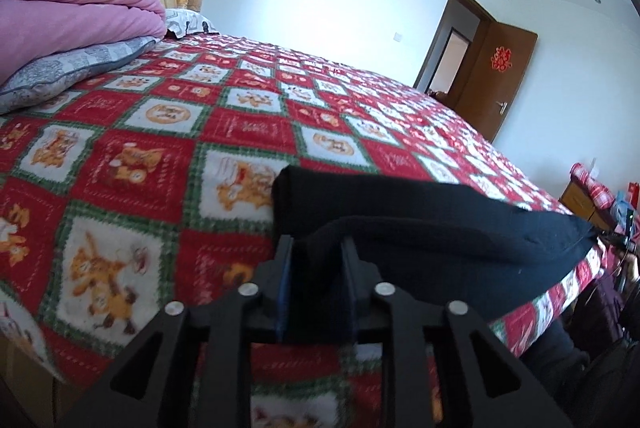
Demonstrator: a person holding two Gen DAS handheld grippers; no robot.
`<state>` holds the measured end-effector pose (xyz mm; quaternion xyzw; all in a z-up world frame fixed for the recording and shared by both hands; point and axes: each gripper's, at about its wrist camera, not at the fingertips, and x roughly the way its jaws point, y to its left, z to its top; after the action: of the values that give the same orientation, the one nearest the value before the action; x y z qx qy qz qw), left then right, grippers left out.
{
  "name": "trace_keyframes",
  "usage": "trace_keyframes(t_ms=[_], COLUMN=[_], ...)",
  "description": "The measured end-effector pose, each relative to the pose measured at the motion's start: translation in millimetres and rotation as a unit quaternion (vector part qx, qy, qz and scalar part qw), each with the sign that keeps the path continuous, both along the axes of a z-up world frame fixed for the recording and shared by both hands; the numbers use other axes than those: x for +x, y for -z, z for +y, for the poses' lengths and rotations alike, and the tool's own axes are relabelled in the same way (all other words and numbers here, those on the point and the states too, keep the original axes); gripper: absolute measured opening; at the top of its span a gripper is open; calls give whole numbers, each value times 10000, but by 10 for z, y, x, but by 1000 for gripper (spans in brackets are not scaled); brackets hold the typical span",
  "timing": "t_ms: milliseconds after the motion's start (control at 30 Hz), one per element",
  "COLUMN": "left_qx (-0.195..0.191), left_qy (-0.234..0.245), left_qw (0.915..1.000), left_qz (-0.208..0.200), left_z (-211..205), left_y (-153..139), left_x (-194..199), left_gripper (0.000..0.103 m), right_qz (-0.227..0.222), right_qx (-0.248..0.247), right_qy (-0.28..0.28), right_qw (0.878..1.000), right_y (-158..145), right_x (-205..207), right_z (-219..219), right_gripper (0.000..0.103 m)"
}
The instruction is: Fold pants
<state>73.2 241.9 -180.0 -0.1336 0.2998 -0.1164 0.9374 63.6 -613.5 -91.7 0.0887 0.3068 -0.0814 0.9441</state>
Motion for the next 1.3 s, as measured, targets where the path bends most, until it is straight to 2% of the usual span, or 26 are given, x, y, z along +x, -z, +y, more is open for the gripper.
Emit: trace_keyframes(t_ms=[133, 267, 367, 433, 467, 500, 600, 667, 767, 933, 1067, 1100, 1167, 1233, 1300], left_qx=[354, 474, 397, 311, 307, 283, -21, -346, -588, -512, -408, -327, -236, -133, -56], left_qy=[-208, -692, -948, -912, -841, -753, -458, -280, 16, 204, 225, 223, 280, 322, 306], left_qw=[9991, 9961, 9941, 9949, 9956, 9965, 9987, 9988, 9977, 9976, 9978, 9980, 9982, 9980, 9979], left_qz=[99, 253, 342, 283, 259, 238, 218, 225, 340, 421, 464, 485, 480, 522, 562], left_z=[129, 336, 461, 446, 409, 365, 221, 145, -5, -171, -204, -220, -260, -301, -317], left_y=[33, 70, 89, 46, 18, -12, -88, -112, -92, -39, -5, -2, 8, 27, 32], left_x=[-124, -173, -223, -281, -301, -318, -325, -314, -261, -228, -215, -206, -185, -162, -137], left_gripper=[41, 39, 39, 39, 39, 39, 39, 39, 39, 41, 40, 38, 30, 10, 5], right_qz=[26, -125, -145, -117, -69, -45, -6, 98, 92, 183, 220, 178, 148, 126, 162], right_qx=[134, 310, 256, 174, 86, 10, -519, -1057, -1831, -2620, -3246, -3428, -3511, -3593, -3675], right_qy=[585, 833, 529, 20, -231, -451, -1155, -1471, -2189, -3049, -3406, -3440, -3491, -3502, -3510], right_qw=[9982, 9960, 9982, 9998, 9997, 9990, 9920, 9834, 9584, 9155, 8821, 8740, 8687, 8649, 8611], right_y=[-12, -119, -227, -296, -313, -320, -290, -199, 46, 470, 714, 754, 786, 814, 880], right_x=[-208, -324, -264, -172, -123, -86, -8, 39, 32, -57, -83, -92, -70, -31, 57], right_z=[-241, -225, 124, 530, 753, 941, 1670, 2157, 2879, 3601, 3882, 3926, 3963, 4001, 4044], right_gripper=[16, 17, 17, 31, 48, 58, 59, 59, 59, 59, 59, 59, 59, 59, 59])
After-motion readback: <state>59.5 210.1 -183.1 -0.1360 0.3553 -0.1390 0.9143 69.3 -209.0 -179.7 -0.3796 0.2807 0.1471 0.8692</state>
